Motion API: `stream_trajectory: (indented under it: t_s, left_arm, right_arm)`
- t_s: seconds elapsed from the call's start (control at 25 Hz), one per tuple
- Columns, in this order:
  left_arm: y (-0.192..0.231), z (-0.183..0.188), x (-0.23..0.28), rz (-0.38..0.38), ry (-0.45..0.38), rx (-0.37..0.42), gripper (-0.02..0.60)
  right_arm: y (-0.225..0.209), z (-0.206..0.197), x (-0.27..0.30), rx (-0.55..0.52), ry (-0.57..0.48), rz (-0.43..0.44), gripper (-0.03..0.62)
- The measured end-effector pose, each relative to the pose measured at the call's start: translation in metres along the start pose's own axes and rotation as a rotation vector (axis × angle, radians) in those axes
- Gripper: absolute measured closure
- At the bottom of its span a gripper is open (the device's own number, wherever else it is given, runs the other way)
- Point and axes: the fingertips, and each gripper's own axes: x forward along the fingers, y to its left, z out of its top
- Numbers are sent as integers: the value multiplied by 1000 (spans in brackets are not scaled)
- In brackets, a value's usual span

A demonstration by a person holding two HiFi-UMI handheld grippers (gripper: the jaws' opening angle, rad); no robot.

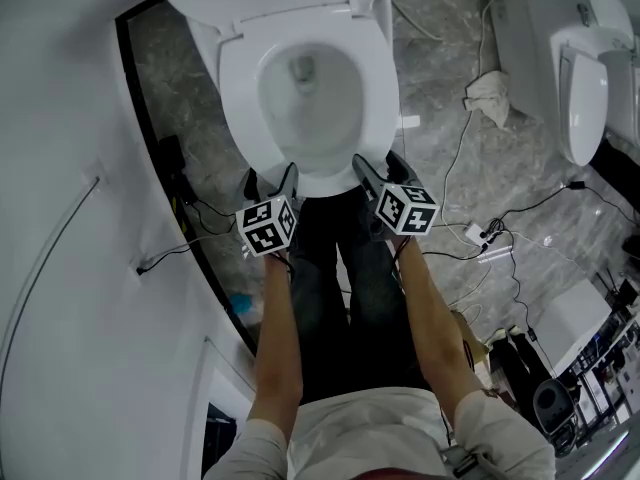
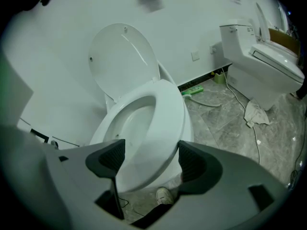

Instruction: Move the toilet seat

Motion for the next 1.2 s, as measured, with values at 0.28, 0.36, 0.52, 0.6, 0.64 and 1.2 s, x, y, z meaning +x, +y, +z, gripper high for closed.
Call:
stream_trajectory:
  t_s: [0.28, 0.36, 0.52, 0.6, 0.64, 1.2]
  left_arm:
    - [-6, 14, -16, -5, -48, -9, 195]
    - [-8, 19, -21, -6, -65, -11, 195]
    - [-12, 29, -32, -2, -102, -7, 195]
    - [-14, 35, -38, 3, -123, 3, 195]
    - [-15, 37, -41, 6, -134, 7, 195]
    - [-31, 87, -82, 7, -281, 80, 195]
  right_arm:
    - [8, 15, -16, 54, -53, 19, 235]
    - [11, 19, -20, 41, -60, 14, 240]
    - [17, 28, -30, 35, -79, 18, 240]
    - [20, 32, -34, 39, -92, 22, 243]
    - [21, 34, -37, 39, -98, 24, 244]
    - [43, 75, -65, 19, -180, 30, 272]
